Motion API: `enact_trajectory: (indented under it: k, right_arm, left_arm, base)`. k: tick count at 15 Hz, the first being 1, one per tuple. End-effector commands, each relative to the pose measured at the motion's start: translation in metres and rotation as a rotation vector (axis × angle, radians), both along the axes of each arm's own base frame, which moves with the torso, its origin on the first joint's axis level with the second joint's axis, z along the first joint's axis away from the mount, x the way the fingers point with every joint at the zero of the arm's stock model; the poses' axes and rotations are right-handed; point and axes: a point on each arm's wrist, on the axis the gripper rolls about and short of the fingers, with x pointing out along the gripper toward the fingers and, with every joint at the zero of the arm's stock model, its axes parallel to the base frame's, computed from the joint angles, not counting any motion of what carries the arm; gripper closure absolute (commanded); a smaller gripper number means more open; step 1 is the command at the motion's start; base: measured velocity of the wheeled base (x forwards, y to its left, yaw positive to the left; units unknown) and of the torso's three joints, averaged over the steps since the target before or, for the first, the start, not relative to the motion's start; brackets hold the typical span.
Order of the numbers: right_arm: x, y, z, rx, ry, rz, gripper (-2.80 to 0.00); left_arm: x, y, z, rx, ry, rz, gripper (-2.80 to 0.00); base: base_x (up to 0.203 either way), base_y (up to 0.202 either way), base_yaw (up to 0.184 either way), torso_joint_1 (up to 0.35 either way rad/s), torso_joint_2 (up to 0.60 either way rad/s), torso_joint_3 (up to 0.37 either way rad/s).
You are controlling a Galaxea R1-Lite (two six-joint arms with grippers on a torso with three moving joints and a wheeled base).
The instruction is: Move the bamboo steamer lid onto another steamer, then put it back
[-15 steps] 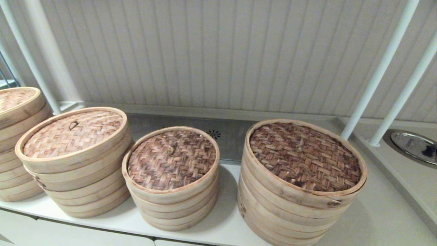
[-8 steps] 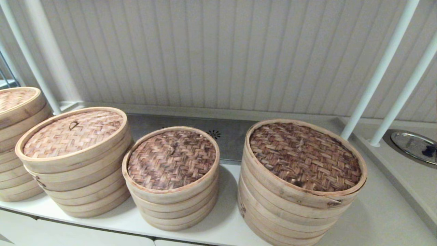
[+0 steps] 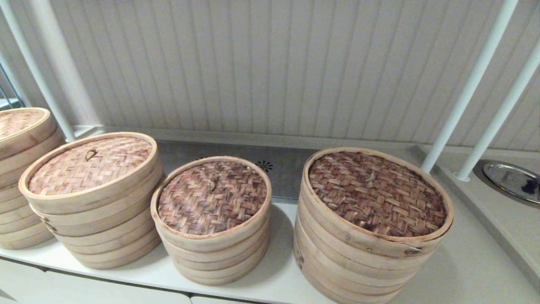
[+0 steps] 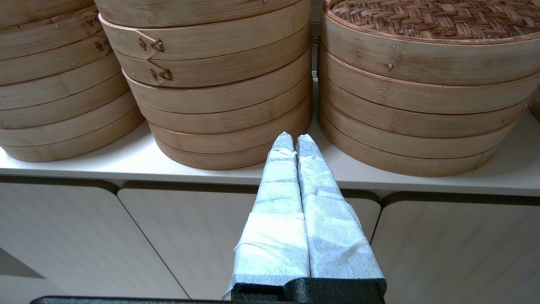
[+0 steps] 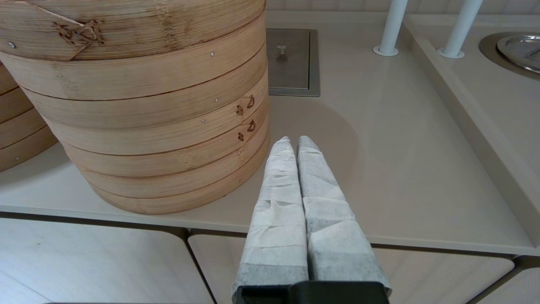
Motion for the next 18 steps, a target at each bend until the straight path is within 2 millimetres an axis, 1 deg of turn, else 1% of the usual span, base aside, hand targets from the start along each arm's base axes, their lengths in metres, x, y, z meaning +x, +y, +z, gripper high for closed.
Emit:
enact_trajectory:
  k: [1, 18]
  right_arm:
    - [0.0002, 0.0, -0.0008, 0.0, 0.002, 0.0, 0.0]
    - [0.0003, 0.0, -0.0008, 0.0, 0.004, 0.0, 0.0]
  left_arm:
    - [-0.0003, 0.0, -0.0002, 0.0, -0.003, 0.0, 0.0]
    - [-0.0001, 0.0001, 0.0011, -0.005, -0.004, 0.003, 0.0]
  base:
    - [0.0, 0.0, 0.0, 0.0, 0.0, 0.0]
    - [0.0, 0.0, 0.0, 0.0, 0.0, 0.0]
